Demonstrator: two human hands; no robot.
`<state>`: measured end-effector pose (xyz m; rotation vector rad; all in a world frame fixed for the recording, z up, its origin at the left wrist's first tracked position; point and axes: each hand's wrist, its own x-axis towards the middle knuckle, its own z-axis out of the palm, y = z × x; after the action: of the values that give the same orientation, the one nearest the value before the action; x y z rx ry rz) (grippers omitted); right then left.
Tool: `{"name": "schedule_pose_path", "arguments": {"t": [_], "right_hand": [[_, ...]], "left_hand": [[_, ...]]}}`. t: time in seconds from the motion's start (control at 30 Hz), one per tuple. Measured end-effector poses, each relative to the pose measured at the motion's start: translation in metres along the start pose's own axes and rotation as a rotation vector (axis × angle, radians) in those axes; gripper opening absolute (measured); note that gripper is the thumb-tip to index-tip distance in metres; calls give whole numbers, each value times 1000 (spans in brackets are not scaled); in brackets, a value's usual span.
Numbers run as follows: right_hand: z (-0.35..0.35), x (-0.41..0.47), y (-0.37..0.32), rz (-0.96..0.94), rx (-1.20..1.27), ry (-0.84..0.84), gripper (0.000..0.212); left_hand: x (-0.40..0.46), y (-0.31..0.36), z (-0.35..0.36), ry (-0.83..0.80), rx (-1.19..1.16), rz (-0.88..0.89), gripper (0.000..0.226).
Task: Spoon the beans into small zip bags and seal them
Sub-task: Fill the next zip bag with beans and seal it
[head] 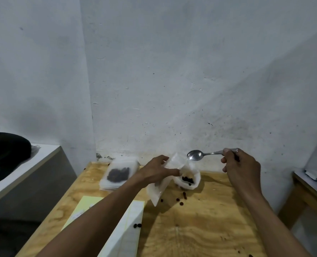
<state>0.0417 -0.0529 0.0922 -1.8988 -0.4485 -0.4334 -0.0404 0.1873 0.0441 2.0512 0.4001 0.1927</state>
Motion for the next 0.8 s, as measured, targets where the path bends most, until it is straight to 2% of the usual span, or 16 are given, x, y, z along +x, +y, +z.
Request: {"name": "schedule_pose_path", "arguments": {"t": [0.13, 0.2, 0.27, 0.37, 0.5, 0.57, 0.7, 0.8], "right_hand": [[1, -4, 18, 12, -144, -46, 24], [6, -9, 25, -35, -253, -90, 23], [13, -15, 31, -103, -377, -130, 25], [26, -20, 36, -195, -585, -146, 29], [39, -23, 38, -111, -765, -161, 35], [41, -22, 43, 44, -705, -145, 38], [44, -22, 61, 506, -299, -103, 47], [46, -29, 68, 642, -74, -121, 42]], "left_hand": [[4, 7, 6, -61, -144, -58, 71], [7, 12, 12, -91, -126, -110, 80], [11, 14, 19, -106, -84, -180, 80], [15, 13, 27, -39, -126, -222, 55], [20, 19, 30, 6, -180, -144, 38], [20, 29, 27, -12, -165, -92, 32], [22, 42, 21, -121, -131, -50, 60], [25, 39, 18, -111, -82, -94, 52]]}}
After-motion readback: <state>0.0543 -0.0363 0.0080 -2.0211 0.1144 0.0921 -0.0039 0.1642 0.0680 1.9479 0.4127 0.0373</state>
